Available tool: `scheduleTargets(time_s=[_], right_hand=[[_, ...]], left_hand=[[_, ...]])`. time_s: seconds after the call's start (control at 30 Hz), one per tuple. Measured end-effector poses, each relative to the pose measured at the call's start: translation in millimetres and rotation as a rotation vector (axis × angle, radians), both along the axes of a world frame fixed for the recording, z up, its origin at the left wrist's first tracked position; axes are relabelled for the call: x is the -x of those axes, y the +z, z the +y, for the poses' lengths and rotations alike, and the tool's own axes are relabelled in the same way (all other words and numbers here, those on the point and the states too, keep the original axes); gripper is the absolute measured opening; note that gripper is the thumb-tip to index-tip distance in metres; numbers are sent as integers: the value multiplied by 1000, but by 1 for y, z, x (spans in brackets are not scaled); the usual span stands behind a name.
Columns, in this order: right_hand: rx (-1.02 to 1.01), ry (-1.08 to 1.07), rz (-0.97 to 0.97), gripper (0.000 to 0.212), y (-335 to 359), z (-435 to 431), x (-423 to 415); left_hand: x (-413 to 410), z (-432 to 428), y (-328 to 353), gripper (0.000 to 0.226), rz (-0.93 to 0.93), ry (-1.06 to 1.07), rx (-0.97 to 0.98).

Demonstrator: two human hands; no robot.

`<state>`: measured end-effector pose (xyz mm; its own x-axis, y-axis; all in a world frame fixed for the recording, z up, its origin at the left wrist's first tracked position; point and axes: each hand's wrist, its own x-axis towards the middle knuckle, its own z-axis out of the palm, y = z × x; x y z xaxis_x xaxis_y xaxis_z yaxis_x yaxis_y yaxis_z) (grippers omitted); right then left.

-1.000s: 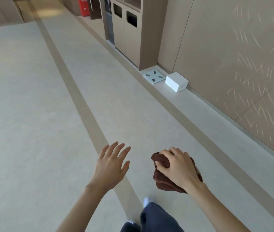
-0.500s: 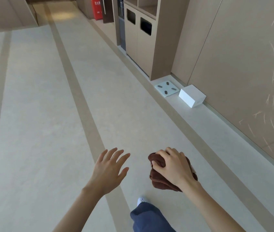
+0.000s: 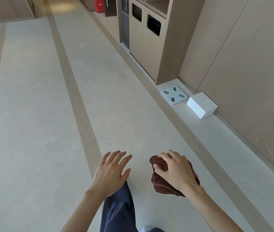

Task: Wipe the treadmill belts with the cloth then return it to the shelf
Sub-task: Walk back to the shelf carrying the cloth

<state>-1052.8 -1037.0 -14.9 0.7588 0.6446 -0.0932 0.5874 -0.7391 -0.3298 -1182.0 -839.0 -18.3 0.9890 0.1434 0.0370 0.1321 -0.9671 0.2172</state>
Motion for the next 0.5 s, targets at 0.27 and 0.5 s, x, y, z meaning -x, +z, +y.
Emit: scheduleTargets(time_s=[0.27,0.5], right_hand=[[-57,-65,-63,28,24,133,-118],[-30,-56,-30,31,17,211,-184]], left_hand=[[-117,145,17,48,-74,-16,-51],[-209,233,22,42,-78,-105,-79]])
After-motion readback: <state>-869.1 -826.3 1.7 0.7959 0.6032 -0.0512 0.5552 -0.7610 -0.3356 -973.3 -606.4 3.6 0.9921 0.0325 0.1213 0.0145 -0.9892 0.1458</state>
